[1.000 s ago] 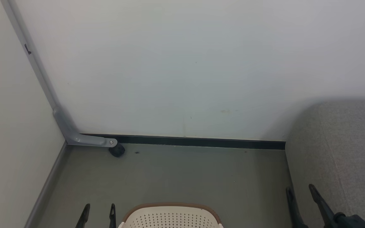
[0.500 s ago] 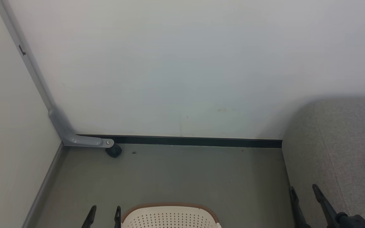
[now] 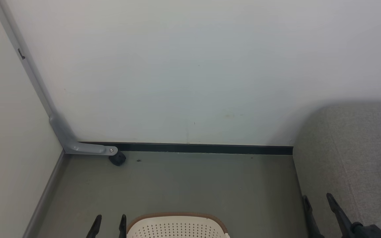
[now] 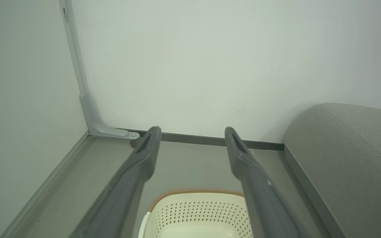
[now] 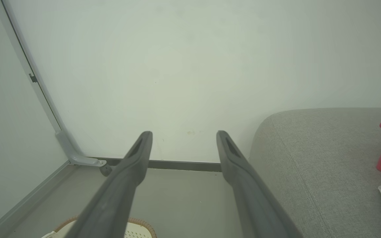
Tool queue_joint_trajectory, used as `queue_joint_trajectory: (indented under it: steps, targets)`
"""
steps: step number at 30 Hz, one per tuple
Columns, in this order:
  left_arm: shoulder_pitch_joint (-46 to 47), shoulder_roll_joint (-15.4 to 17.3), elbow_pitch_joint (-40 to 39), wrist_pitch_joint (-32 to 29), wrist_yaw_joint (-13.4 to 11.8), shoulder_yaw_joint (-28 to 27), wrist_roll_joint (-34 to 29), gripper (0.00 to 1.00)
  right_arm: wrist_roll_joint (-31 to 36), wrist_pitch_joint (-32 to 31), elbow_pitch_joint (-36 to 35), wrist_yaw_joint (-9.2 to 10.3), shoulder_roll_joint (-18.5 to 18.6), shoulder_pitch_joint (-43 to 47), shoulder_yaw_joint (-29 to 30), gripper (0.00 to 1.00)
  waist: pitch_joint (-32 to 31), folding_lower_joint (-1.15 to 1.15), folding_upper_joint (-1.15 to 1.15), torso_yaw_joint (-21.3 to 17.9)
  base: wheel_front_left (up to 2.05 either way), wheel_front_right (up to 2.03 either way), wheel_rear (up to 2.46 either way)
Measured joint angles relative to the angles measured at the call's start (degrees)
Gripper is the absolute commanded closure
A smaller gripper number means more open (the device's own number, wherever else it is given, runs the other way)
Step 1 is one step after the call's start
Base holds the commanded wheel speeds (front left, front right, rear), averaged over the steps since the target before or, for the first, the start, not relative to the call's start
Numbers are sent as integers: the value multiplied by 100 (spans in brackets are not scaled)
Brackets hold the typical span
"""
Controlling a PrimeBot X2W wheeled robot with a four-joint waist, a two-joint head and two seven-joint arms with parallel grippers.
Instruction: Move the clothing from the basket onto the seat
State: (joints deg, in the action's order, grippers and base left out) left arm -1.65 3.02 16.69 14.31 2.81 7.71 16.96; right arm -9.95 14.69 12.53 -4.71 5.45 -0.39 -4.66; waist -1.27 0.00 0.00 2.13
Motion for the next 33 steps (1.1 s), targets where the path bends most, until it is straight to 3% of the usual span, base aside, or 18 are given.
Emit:
queue_joint_trajectory:
  steps: [23, 24, 33]
  targets:
    - [-1, -1, -14, 0, 27, 60, 55, 0, 34, 0, 59, -10, -47, -5, 18, 0, -18, 0, 0, -42, 0, 0, 0]
    - [-1, -1, -14, 0, 27, 66, 58, 100, 34, 0, 59, -10, -48, -5, 18, 100, -20, 0, 0, -42, 0, 0, 0]
    - [-171, -1, 287, -63, 26, 41, 172, 100, -123, -59, 415, -10, -133, 207, 18, 100, -16, 0, 0, -49, 0, 0, 0]
